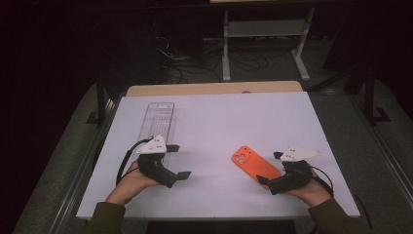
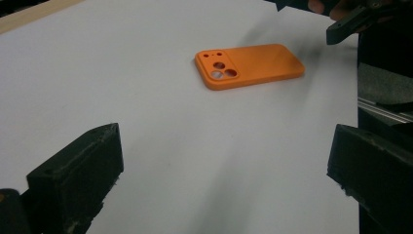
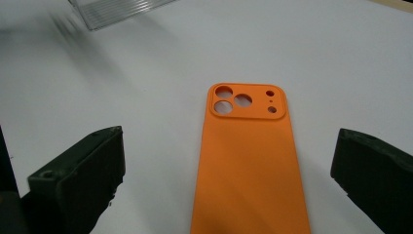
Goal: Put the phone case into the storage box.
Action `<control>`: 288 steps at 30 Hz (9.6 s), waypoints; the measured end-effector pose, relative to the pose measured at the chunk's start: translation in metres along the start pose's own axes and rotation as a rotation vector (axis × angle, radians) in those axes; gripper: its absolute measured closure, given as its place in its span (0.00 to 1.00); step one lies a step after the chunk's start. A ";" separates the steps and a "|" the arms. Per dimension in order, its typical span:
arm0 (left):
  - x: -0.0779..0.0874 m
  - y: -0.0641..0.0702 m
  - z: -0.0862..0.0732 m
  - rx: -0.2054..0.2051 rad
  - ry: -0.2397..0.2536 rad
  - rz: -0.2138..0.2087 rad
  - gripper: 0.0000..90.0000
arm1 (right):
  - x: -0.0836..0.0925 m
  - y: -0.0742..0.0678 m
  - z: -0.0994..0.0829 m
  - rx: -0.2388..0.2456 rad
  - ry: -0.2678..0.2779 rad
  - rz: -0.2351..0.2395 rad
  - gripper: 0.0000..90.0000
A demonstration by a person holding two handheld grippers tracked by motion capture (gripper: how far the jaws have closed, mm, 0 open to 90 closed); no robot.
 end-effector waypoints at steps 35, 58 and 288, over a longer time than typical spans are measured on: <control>-0.056 0.023 -0.009 -0.063 -0.096 -0.056 0.00 | -0.002 0.022 0.006 -0.033 -0.017 -0.021 0.00; -0.060 0.021 -0.015 -0.047 -0.094 -0.057 0.00 | -0.003 0.050 0.023 -0.069 0.000 -0.047 0.00; -0.061 0.018 -0.020 -0.045 -0.090 -0.055 0.00 | -0.038 0.034 0.010 -0.002 -0.391 0.063 0.17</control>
Point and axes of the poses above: each handheld gripper's, and its own axes: x roughly backward along the jaws, z roughly out of its top, y roughly to its right, the point moved 8 cm from there along -x, roughly forward along the jaws, and after that the axes turned 9 degrees about x, right-handed, at the moved point
